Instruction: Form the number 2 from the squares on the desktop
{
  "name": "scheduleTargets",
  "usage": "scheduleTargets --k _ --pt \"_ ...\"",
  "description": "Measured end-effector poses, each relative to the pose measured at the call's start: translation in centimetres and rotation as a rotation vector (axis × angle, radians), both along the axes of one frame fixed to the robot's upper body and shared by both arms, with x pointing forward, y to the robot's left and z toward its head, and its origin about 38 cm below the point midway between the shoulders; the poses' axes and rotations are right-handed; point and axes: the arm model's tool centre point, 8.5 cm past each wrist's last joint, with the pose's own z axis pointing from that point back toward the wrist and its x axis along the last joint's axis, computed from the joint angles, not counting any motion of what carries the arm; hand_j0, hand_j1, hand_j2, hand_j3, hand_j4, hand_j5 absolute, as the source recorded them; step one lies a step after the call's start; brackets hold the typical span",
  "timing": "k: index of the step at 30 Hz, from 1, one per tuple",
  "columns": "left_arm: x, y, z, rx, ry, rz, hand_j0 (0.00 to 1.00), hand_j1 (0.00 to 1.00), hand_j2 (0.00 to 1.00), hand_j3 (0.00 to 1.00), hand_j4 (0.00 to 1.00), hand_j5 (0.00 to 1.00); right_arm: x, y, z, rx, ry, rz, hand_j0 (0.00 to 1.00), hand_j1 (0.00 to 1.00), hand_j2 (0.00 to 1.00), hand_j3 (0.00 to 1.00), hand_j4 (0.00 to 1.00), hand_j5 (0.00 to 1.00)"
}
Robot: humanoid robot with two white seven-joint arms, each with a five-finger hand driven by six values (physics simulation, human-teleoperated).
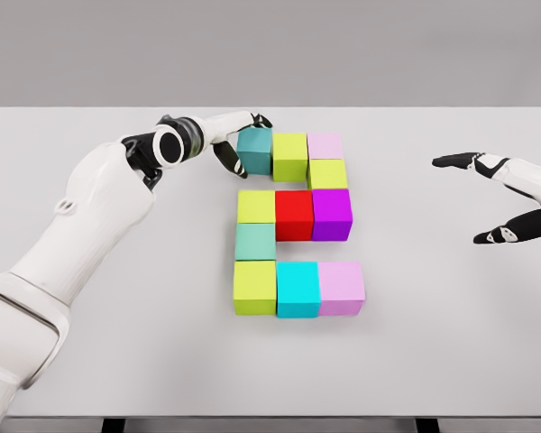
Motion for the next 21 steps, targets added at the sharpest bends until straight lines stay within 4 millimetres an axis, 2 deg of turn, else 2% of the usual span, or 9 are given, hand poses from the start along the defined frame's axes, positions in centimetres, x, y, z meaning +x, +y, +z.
scheduleTargets --k 21 --pt "-0.5 0.0 -0.3 -0.005 -0.004 -0.007 0.93 0.93 0.93 0.93 0.93 0.93 -0.3 1.2 -0.1 0.01 -0.008 0.032 1.0 1.0 1.0 1.0 1.0 1.0"
